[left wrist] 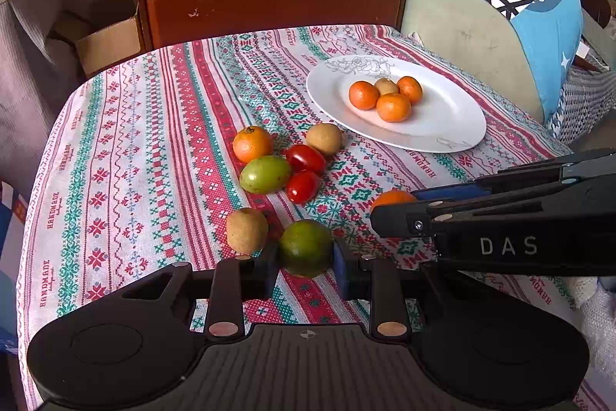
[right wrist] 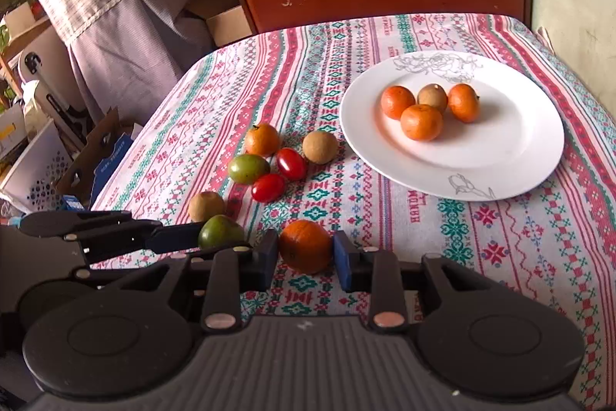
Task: Organize fruits
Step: 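Close left tool on a green lime while right tool grips a tangerine, then carry lime in left tool and tangerine in right tool onto plate, open both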
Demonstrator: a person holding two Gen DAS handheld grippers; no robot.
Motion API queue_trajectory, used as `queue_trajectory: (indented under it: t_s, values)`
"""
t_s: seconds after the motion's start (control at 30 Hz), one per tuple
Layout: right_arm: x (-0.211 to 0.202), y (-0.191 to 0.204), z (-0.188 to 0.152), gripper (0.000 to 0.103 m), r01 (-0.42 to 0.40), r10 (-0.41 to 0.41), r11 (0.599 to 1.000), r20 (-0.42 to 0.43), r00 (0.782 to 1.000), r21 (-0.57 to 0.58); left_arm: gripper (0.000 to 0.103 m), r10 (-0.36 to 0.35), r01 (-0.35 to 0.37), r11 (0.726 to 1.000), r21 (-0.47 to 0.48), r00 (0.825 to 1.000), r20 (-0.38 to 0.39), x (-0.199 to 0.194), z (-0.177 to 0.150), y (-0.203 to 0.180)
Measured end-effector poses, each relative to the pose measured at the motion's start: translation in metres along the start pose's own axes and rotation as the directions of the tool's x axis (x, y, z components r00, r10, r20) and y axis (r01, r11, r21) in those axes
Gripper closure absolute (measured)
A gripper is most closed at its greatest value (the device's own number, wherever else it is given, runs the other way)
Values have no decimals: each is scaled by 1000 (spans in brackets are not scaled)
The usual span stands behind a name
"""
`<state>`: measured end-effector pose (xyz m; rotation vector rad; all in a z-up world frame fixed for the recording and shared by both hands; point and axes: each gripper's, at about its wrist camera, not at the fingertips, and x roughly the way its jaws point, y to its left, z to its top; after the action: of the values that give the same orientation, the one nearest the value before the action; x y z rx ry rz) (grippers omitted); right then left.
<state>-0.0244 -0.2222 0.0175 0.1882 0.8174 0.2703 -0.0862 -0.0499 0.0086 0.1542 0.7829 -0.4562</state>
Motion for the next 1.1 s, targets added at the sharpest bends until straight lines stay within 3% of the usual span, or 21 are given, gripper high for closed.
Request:
queue_trajectory:
  t_s: [0.3, 0.6, 0.77, 0.9, 1.1]
  values:
    - [-21, -5, 19, 72, 25, -27, 999, 81, 996, 26, 77, -13, 14, 1000, -18, 998, 63, -14, 13, -3]
    - [-45, -30, 59, 72, 65, -72, 997, 146, 987, 49, 77, -71, 81, 995, -55, 984, 164, -18, 59, -3]
    - [-41, -57, 68, 72, 120, -124, 992, 126, 984, 34, 77, -81, 91, 994, -56, 983, 162, 3, 81, 0]
    - [-31, -79, 69, 72, 121, -133, 986, 104, 986, 112, 77, -91, 100, 994, -53, 985, 149, 24, 94, -1]
    - [-14, -82, 67, 72, 134, -143, 983, 68, 987, 126, 77, -97, 103, 994, -46, 988, 120, 57, 107, -7]
